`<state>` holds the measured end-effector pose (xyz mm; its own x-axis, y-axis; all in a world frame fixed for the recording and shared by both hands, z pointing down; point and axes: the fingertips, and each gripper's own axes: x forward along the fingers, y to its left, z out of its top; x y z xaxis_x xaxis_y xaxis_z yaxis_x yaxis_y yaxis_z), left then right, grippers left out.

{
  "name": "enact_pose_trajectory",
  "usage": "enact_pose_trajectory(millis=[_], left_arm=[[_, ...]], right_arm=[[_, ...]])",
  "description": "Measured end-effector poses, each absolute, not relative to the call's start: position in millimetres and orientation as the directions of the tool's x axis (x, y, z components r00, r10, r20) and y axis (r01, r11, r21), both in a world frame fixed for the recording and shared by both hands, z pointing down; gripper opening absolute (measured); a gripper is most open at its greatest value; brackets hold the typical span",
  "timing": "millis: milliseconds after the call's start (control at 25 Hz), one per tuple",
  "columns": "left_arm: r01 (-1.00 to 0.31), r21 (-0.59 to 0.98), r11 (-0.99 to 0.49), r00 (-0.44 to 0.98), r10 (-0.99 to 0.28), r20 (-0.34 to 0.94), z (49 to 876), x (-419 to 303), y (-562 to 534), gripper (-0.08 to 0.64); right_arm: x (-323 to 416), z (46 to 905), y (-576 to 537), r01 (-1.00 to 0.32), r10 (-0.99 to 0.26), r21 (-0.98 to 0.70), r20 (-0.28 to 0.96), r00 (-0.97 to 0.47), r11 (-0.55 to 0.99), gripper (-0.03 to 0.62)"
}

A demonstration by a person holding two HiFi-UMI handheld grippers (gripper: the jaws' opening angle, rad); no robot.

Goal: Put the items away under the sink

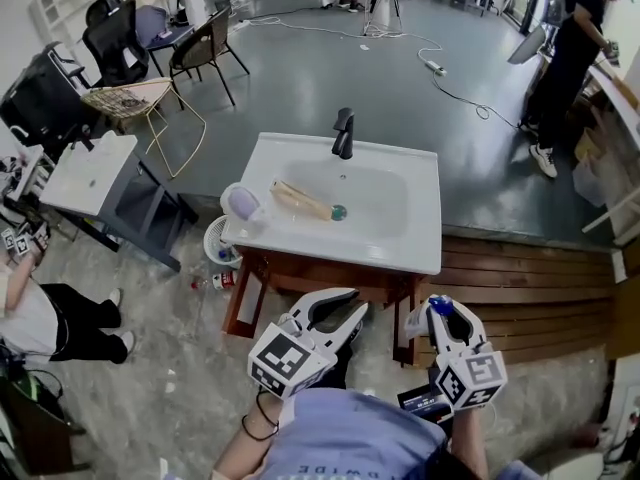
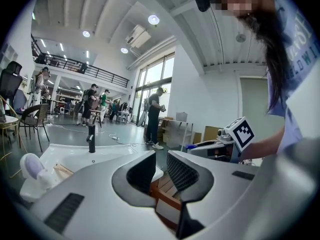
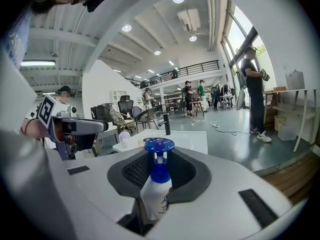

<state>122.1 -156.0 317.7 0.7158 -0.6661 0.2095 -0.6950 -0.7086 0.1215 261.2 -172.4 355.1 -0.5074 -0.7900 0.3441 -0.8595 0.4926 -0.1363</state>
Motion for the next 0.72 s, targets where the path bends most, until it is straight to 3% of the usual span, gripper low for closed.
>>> enact_pose_trajectory(millis=[720], left_arm=[[-0.691, 0.108, -0.715, 0.708, -0.639, 0.302, 331, 141, -49, 0.067]], right_arm=[[273, 367, -96, -0.841, -0.770, -0.149, 0.344, -0.537, 0.520, 0.086]])
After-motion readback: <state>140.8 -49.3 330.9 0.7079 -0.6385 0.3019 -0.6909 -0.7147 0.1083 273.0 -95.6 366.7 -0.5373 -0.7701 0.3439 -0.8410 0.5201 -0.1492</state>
